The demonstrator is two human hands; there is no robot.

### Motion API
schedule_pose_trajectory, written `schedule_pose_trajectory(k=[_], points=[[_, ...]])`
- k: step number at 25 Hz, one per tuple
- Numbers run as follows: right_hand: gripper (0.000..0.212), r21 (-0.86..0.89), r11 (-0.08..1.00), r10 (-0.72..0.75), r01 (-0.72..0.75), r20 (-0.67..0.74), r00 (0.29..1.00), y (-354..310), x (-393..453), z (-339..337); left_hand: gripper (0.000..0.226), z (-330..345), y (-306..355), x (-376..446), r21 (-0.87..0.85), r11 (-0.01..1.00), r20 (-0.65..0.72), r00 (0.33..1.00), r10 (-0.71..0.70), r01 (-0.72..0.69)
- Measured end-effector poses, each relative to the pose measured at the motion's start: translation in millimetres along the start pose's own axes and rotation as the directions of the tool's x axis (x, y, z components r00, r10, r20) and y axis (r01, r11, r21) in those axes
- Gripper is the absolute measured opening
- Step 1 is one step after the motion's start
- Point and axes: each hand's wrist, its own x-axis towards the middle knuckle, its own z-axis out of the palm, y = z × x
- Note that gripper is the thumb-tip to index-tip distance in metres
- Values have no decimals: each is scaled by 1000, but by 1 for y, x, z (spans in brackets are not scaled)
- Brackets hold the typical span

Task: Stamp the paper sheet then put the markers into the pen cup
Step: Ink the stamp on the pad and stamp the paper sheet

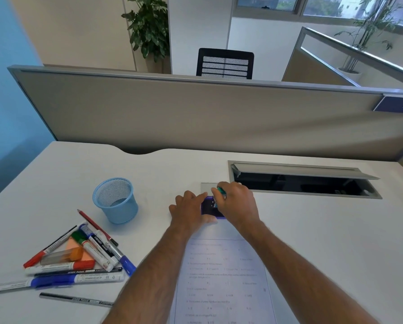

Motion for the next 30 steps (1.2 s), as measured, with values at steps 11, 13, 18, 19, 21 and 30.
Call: schedule_pose_trajectory(k=[11, 13, 18, 19, 21, 30], points=[[28, -51, 999, 14, -14, 14, 1000, 2, -8, 11, 79, 3, -1, -2, -25, 1000, -27, 1000, 1, -1], [27, -79, 997, 13, -10, 36, 999, 3, -8, 11, 79, 3, 0, -2, -23, 1000, -29, 1000, 3, -3], [25, -133, 991, 31, -17, 107, 994, 2, 5, 10, 80, 2, 0, -2, 27, 1000, -13, 1000, 0, 0], [24, -147, 989, 41, -23, 123, 992, 2, 8, 11, 81, 2, 0, -2, 33, 999, -9, 1000, 0, 0], [23, -191, 982, 40, -13, 139, 989, 1, 15, 13, 81, 1, 1, -1, 45, 999, -6, 1000, -1, 1], [23, -330, 943, 31, 45, 221, 975, 2, 25, 28, 76, 2, 0, -3, 28, 1000, -19, 1000, 9, -8]])
